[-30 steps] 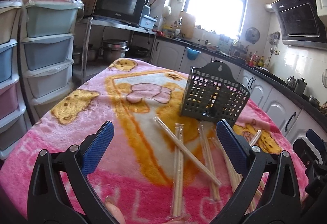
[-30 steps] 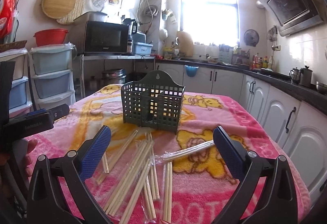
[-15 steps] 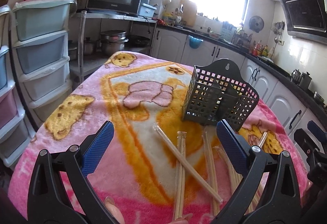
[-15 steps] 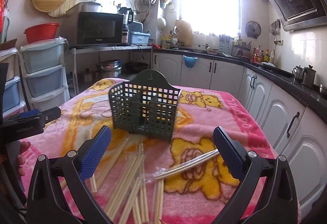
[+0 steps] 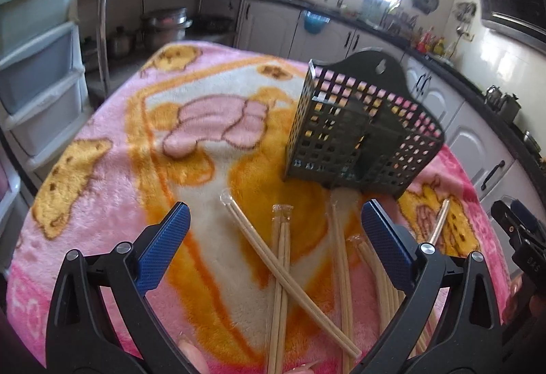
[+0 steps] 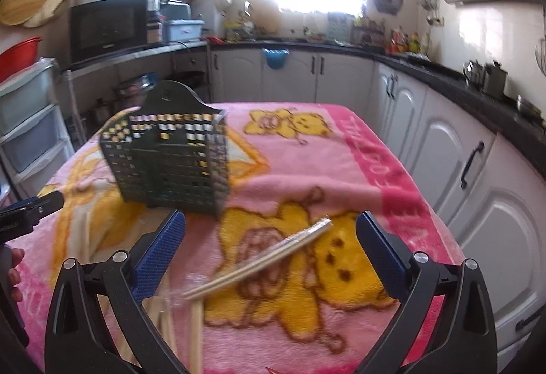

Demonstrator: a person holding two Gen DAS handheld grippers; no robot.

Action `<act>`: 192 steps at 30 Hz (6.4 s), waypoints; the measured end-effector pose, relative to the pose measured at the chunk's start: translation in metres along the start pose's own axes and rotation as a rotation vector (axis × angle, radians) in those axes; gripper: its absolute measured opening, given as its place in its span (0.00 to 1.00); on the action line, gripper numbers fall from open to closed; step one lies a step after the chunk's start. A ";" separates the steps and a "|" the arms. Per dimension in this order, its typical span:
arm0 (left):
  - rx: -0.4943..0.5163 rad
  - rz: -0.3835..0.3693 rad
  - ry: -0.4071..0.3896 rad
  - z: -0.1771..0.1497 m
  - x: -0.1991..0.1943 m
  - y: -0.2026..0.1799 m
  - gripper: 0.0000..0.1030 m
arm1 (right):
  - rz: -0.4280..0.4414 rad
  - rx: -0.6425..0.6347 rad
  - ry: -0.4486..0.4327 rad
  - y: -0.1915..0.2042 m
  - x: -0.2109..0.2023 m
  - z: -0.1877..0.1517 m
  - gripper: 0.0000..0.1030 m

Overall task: Organize utensils
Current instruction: 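Lower the left tool onto a chopstick pair while the right tool grasps another pair, then lift the chopsticks upright in the left tool while the right tool lifts its pair over the caddy, then lower the chopsticks into the green caddy and open both tools, then withdraw both tools from the caddy toward the remaining chopsticks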

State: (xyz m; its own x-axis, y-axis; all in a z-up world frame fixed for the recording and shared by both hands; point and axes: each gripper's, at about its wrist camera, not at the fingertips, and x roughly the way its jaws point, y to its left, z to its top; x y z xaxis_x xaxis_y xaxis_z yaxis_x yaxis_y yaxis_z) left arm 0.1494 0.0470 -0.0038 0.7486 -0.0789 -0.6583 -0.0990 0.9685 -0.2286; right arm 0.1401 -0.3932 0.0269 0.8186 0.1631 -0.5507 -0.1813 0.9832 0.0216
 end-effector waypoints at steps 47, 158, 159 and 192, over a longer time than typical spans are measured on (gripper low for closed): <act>-0.197 -0.138 0.275 0.017 0.082 0.068 0.08 | 0.167 0.447 0.380 -0.088 0.136 0.011 0.11; 0.112 -0.205 -0.282 0.126 0.002 -0.031 0.40 | 0.277 0.011 -0.379 0.020 0.033 0.112 0.31; 0.112 -0.206 -0.281 0.125 0.001 -0.030 0.44 | 0.271 0.012 -0.374 0.020 0.032 0.110 0.33; 0.096 -0.221 -0.273 0.072 -0.047 -0.026 0.90 | 0.290 -0.048 -0.213 0.016 0.005 0.058 0.54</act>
State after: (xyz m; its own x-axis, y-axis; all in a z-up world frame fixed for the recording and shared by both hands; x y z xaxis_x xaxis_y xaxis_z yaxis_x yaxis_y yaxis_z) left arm 0.1643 0.0426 0.0850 0.8938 -0.2355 -0.3816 0.1372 0.9538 -0.2673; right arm 0.1731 -0.3720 0.0723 0.8238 0.4526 -0.3414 -0.4433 0.8896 0.1097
